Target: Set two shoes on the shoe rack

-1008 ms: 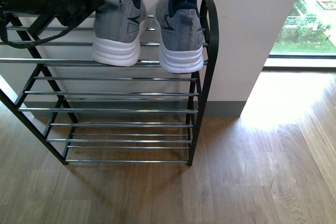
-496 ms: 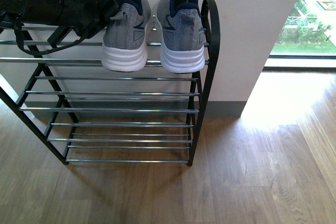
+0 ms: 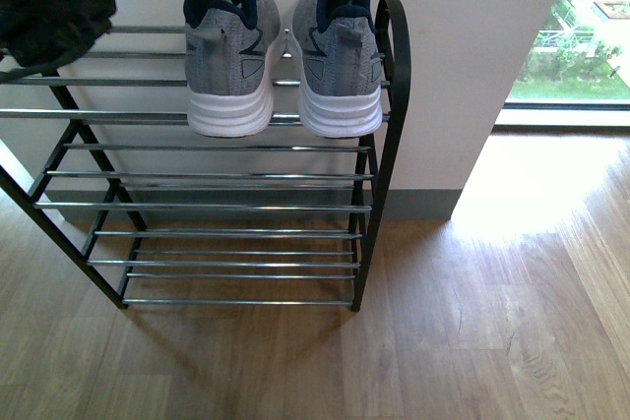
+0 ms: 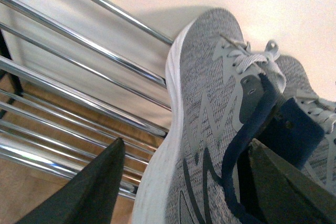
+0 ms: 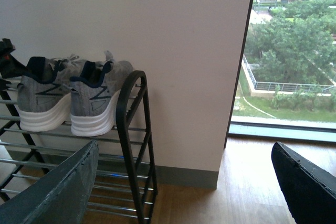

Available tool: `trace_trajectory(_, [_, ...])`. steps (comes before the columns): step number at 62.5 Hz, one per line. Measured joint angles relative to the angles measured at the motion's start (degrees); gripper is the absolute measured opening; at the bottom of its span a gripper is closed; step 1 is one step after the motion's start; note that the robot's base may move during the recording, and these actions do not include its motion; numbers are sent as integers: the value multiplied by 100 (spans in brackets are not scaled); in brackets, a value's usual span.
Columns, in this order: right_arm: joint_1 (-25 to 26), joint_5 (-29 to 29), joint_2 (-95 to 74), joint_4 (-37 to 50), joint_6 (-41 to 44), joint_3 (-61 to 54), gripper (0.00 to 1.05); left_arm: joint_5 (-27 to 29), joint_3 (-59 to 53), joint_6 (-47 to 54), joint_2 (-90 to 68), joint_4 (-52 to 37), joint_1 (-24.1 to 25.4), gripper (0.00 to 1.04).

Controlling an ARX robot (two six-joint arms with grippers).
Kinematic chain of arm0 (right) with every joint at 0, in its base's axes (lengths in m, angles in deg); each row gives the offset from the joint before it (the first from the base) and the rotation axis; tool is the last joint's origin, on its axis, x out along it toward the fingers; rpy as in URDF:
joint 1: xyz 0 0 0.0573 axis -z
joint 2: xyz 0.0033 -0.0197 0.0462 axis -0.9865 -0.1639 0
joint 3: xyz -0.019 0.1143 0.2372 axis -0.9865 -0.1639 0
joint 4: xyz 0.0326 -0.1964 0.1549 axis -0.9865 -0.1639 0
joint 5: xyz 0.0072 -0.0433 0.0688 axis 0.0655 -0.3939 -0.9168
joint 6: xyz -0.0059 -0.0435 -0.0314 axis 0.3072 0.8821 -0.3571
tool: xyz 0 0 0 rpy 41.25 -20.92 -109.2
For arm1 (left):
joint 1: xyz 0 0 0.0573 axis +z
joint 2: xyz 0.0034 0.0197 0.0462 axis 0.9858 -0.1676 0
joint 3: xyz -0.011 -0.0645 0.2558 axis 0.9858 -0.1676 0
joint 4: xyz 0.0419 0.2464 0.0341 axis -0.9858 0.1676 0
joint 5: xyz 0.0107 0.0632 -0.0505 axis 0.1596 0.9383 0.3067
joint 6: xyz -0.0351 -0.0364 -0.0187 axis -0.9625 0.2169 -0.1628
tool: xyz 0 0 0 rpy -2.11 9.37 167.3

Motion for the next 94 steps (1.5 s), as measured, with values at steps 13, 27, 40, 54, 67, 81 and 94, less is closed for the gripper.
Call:
trace_trajectory(13, [0,0,0,0,0,0,95,1388,-1139,201,1631,162,-389,95])
trace_trajectory(27, [0,0,0,0,2,0,95,2446,-2363,728,3359,48,-732,95])
trace_trajectory(40, [0,-2,0,0,0,0,95,2712,-3261,866,4422,-350,-815,95])
trace_trajectory(54, [0,0,0,0,0,0,95,737,-4170,2997,4878,-1891,-223,63])
trace_trajectory(67, [0,0,0,0,2,0,95,199,-4719,3698,5663,-1655,345,28])
trace_trajectory(81, [0,0,0,0,0,0,95,-304,-5121,3810,6647,-1093,868,1])
trace_trajectory(94, [0,0,0,0,2,0,95,-898,-5316,3829,7322,-621,1327,1])
